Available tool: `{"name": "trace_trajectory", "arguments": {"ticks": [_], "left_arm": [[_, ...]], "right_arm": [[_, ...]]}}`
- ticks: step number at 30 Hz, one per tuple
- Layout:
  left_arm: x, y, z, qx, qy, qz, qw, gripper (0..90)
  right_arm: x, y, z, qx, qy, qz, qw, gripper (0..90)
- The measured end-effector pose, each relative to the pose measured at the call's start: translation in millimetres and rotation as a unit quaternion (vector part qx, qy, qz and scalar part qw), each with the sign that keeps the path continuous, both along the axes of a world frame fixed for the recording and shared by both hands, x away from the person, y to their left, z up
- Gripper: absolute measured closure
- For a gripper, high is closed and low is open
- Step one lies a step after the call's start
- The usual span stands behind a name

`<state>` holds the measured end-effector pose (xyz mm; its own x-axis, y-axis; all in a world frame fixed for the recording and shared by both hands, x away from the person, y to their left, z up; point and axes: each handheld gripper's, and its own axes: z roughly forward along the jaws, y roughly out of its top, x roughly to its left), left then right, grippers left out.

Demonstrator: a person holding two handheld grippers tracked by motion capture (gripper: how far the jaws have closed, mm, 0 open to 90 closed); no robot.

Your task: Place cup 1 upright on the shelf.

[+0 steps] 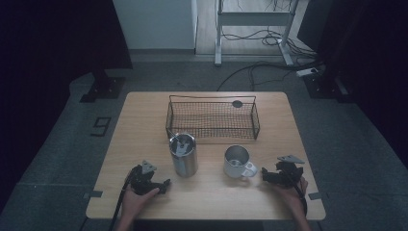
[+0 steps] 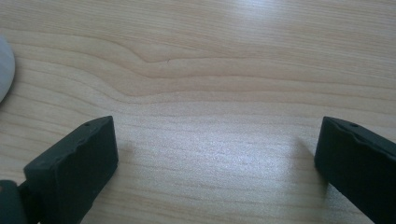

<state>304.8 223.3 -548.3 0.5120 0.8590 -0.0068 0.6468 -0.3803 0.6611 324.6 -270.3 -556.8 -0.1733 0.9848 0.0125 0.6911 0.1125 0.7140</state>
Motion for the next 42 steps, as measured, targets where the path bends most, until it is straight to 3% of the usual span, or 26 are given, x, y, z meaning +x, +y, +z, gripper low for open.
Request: {"name": "trace_trajectory", "arguments": {"ticks": [13, 23, 29, 33, 37, 42], "left_arm": [[1.1, -0.1, -0.1, 0.001, 0.001, -0.001, 1.0000, 0.0], [0.9, -0.5, 0.1, 0.000, 0.000, 0.004, 1.0000, 0.6], [-2.4, 1.0, 0.5, -0.004, -0.006, 0.013, 0.9999, 5.2], [-10.4, -4.1, 1.2, -0.010, -0.006, 0.044, 0.9990, 6.7], [-14.4, -6.1, 7.2, -0.021, -0.009, 0.053, 0.9984, 6.8], [-18.4, -3.5, 33.1, -0.046, -0.045, 0.079, 0.9948, 7.4]], "right_arm": [[-0.1, 0.2, 0.1, -0.001, -0.002, -0.006, 1.0000, 0.9], [-6.9, 2.8, 1.4, 0.001, -0.017, -0.009, 0.9998, 12.8], [-8.6, 1.1, 1.4, 0.003, -0.017, -0.002, 0.9999, 13.0], [-10.3, 0.5, 1.4, 0.003, -0.017, 0.000, 0.9999, 13.3], [-11.6, -0.7, 1.4, 0.003, -0.017, 0.006, 0.9998, 13.4], [-13.7, -3.4, 1.4, 0.004, -0.017, 0.013, 0.9998, 13.5]]}}
